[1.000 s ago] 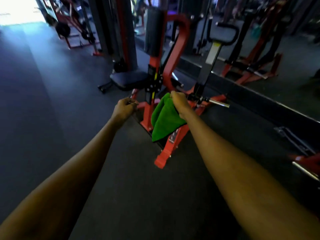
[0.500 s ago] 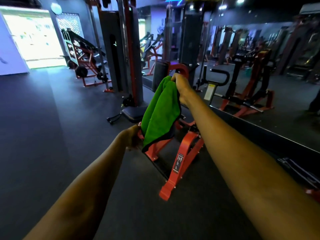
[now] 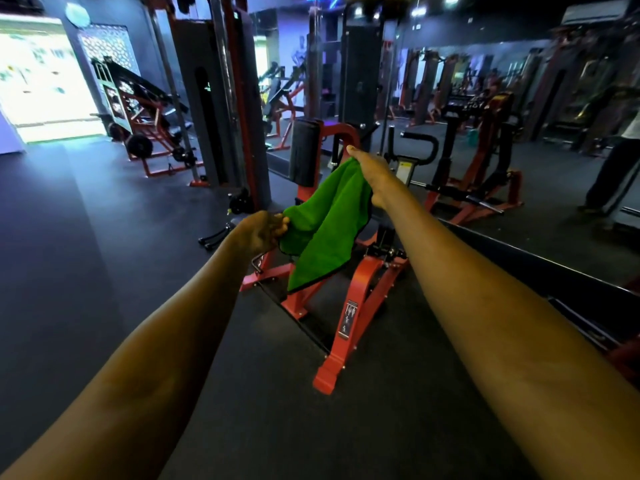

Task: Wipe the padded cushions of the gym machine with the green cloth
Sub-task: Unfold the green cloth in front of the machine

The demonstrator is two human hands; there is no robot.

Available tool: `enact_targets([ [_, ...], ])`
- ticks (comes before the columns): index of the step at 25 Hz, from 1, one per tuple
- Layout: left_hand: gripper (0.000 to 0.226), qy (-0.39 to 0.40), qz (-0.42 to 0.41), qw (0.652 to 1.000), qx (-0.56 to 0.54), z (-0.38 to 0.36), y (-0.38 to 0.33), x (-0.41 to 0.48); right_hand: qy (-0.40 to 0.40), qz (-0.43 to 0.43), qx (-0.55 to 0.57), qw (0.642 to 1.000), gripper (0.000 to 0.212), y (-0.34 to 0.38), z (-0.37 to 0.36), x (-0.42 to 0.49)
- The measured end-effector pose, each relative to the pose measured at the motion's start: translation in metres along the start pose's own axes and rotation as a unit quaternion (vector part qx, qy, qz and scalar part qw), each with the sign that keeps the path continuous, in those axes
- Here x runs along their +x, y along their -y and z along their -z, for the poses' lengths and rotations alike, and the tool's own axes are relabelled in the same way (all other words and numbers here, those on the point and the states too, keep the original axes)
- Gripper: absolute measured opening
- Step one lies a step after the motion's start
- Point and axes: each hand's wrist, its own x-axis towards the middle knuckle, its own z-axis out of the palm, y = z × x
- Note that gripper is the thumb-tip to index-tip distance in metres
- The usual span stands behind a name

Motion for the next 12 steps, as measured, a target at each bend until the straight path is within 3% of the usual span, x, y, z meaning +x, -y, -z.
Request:
enact_targets([
  [2,0.032,-0.009,-0.021,0.996,0.082,-0.005,0.007,0.002,0.0,0.011,-0.005,1.0,0.03,0.006,-0.004,-0.006],
  [6,0.023,-0.068,-0.086,0.97,0.217,-0.001,0.018,0.012,0.001,0.014,0.001,1.0,0.023,0.021,-0.001,-0.012],
  [8,0.012,-0.085,-0.113,0.971,0.194,-0.001,0.02,0.016,-0.014,0.011,-0.005,1.0,0.022,0.02,0.005,-0.011],
  [12,0.015,-0.157,-0.197,0.957,0.141,-0.002,0.003,0.014,-0.012,-0.02,-0.012,1.0,0.019,0.01,0.018,-0.007],
])
